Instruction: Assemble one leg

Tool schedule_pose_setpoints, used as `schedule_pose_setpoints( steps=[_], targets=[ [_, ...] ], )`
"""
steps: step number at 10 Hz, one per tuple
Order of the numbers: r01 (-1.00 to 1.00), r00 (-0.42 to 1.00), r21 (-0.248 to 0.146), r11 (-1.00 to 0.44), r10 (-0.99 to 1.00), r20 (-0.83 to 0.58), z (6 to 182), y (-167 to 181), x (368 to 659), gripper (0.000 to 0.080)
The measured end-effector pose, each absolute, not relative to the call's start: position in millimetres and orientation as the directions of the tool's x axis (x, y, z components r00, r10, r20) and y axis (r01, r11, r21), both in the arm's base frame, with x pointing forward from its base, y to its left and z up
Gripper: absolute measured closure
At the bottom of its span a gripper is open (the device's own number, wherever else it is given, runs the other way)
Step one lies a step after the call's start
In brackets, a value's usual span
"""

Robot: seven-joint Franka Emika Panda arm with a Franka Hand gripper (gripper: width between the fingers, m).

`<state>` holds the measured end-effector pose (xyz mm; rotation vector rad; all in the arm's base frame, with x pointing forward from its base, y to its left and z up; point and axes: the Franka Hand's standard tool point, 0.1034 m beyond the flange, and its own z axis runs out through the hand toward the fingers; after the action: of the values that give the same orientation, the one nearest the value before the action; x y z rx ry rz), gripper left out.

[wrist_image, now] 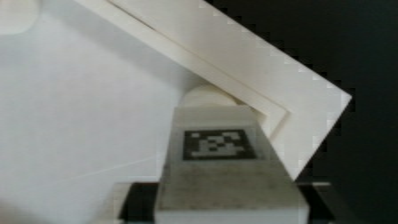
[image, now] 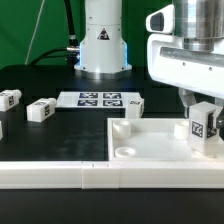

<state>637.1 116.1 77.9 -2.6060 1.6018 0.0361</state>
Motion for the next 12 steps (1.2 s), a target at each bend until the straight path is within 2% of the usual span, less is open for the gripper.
schedule_pose_setpoints(
  steps=[4,6,7,8,9,10,11,12],
  targets=[
    [-0.991,0.130,-0.033,-0.128,-0.988,-0.082,77.7,116.0,636.9,0.0508],
    [-0.998,0.062,-0.019,-0.061,-0.994,-0.095,78.1,115.5,636.6,0.0508],
    [-0.997,0.076,-0.021,-0.074,-0.993,-0.095,77.8,115.8,636.6,0.0508],
    [-0.995,0.103,-0.023,-0.102,-0.990,-0.095,77.7,116.3,636.4,0.0397],
    [-0.993,0.114,-0.024,-0.112,-0.989,-0.095,77.7,116.5,636.4,0.0397],
    [-0.981,0.195,-0.027,-0.193,-0.976,-0.093,77.6,116.8,635.7,0.0219],
    [-0.954,0.299,-0.024,-0.298,-0.949,-0.095,77.6,118.8,633.5,0.0164],
    [-0.905,0.426,-0.038,-0.424,-0.900,-0.091,77.7,120.1,633.7,0.0164]
  ],
)
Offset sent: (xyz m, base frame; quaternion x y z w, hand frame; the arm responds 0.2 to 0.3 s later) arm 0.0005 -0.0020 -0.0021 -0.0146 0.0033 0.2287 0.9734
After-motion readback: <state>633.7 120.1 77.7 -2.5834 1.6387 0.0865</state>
